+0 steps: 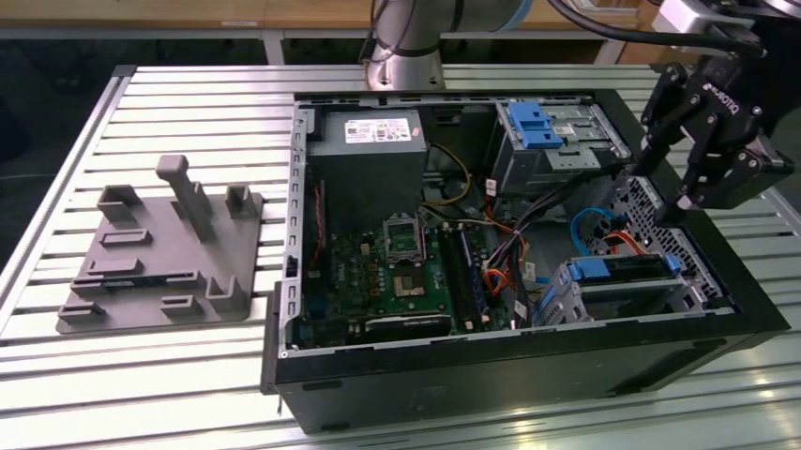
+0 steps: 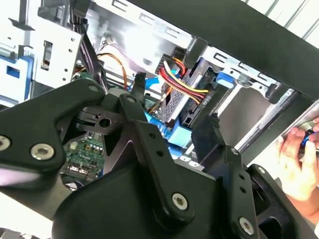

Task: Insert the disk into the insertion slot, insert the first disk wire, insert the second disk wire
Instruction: 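Insert the second disk wire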

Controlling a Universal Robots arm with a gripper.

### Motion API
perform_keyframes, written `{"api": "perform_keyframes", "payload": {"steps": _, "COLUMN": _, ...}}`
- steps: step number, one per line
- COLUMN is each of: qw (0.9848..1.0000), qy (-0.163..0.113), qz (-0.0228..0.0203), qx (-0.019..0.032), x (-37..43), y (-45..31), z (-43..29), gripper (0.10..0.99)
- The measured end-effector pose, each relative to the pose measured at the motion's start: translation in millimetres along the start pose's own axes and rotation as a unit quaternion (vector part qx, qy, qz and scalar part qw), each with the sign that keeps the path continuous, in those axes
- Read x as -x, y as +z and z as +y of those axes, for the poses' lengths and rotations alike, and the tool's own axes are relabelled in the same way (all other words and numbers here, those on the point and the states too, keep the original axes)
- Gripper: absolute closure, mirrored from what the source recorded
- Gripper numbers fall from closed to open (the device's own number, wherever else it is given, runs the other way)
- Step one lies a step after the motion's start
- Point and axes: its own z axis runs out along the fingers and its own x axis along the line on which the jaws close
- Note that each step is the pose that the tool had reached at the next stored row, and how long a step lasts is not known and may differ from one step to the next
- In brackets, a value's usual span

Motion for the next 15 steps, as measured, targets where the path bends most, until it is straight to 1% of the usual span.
{"api": "perform_keyframes", "payload": {"steps": 4, "qw": 0.9999, "qy": -0.010, "qz": 0.0020, "qx": -0.0007, "x": -0.3, "y": 0.2, "z": 2.6, "gripper": 0.439}}
{"api": "perform_keyframes", "payload": {"steps": 7, "qw": 0.9996, "qy": -0.028, "qz": 0.0035, "qx": -0.0024, "x": -0.3, "y": 0.2, "z": 2.7, "gripper": 0.439}}
{"api": "perform_keyframes", "payload": {"steps": 8, "qw": 0.9995, "qy": -0.031, "qz": 0.0046, "qx": -0.0049, "x": -0.3, "y": 0.1, "z": 2.8, "gripper": 0.439}}
{"api": "perform_keyframes", "payload": {"steps": 9, "qw": 0.9994, "qy": -0.032, "qz": 0.0064, "qx": -0.0091, "x": -0.3, "y": 0.2, "z": 3.4, "gripper": 0.439}}
{"api": "perform_keyframes", "payload": {"steps": 12, "qw": 0.9992, "qy": -0.031, "qz": 0.0109, "qx": -0.0212, "x": -0.9, "y": 1.2, "z": 10.4, "gripper": 0.439}}
{"api": "perform_keyframes", "payload": {"steps": 13, "qw": 0.9991, "qy": -0.031, "qz": 0.0139, "qx": -0.0239, "x": -1.2, "y": 1.4, "z": 13.5, "gripper": 0.439}}
{"api": "perform_keyframes", "payload": {"steps": 14, "qw": 0.9990, "qy": -0.031, "qz": 0.0180, "qx": -0.0248, "x": -1.5, "y": 1.7, "z": 16.3, "gripper": 0.439}}
{"api": "perform_keyframes", "payload": {"steps": 15, "qw": 0.9990, "qy": -0.031, "qz": 0.0213, "qx": -0.0251, "x": -1.8, "y": 1.8, "z": 17.8, "gripper": 0.439}}
